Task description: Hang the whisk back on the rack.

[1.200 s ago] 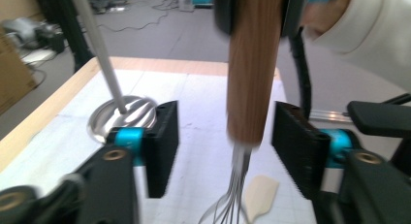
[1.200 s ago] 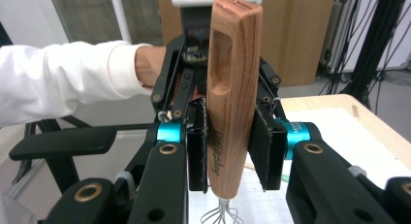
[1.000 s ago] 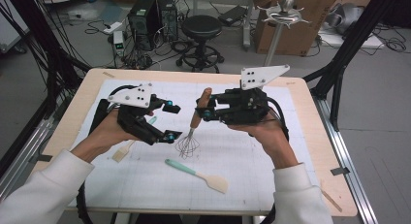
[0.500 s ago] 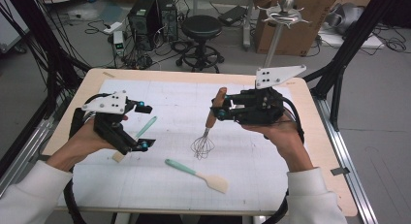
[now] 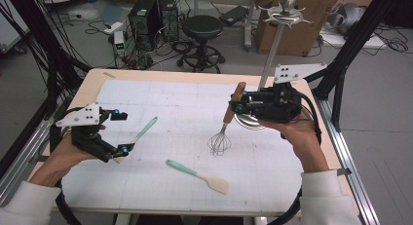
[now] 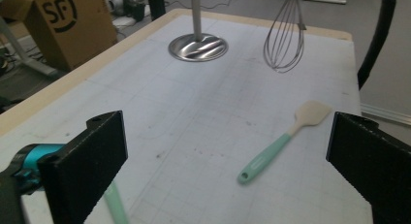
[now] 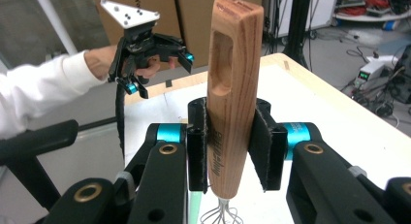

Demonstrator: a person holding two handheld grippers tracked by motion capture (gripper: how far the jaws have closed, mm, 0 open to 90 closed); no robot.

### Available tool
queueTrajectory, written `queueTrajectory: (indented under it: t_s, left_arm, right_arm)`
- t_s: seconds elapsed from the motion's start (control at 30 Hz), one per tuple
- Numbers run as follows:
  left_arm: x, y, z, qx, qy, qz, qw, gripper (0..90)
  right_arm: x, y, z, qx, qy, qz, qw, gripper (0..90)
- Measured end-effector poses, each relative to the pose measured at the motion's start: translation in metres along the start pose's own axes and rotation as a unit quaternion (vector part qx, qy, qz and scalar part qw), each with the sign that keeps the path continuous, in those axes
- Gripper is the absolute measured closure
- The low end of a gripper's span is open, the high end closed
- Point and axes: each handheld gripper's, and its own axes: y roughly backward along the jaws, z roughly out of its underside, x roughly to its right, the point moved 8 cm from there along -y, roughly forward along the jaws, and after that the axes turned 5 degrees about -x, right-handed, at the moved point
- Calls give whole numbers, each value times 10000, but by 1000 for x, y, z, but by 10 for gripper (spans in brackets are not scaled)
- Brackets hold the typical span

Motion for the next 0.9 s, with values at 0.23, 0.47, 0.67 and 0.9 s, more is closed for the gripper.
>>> queueTrajectory:
  t_s: [0.23, 0.47, 0.67, 0.9]
  left_arm:
    - [-8, 7, 25, -43, 243, -16, 9997, 16]
    - [-7, 7, 44, -210, 301, -49, 9993, 16]
    - [-11, 5, 56, -335, 314, -177, 9988, 16]
    - [-11, 4, 60, -199, 392, -156, 9989, 16]
  right_arm:
    - [11, 13, 2, -152, -160, 335, 9992, 709]
    - [23, 30, 0, -171, -257, 543, 9980, 709]
    - [37, 45, 1, -228, -352, 710, 9966, 709]
    - [56, 64, 0, -218, -439, 949, 9943, 709]
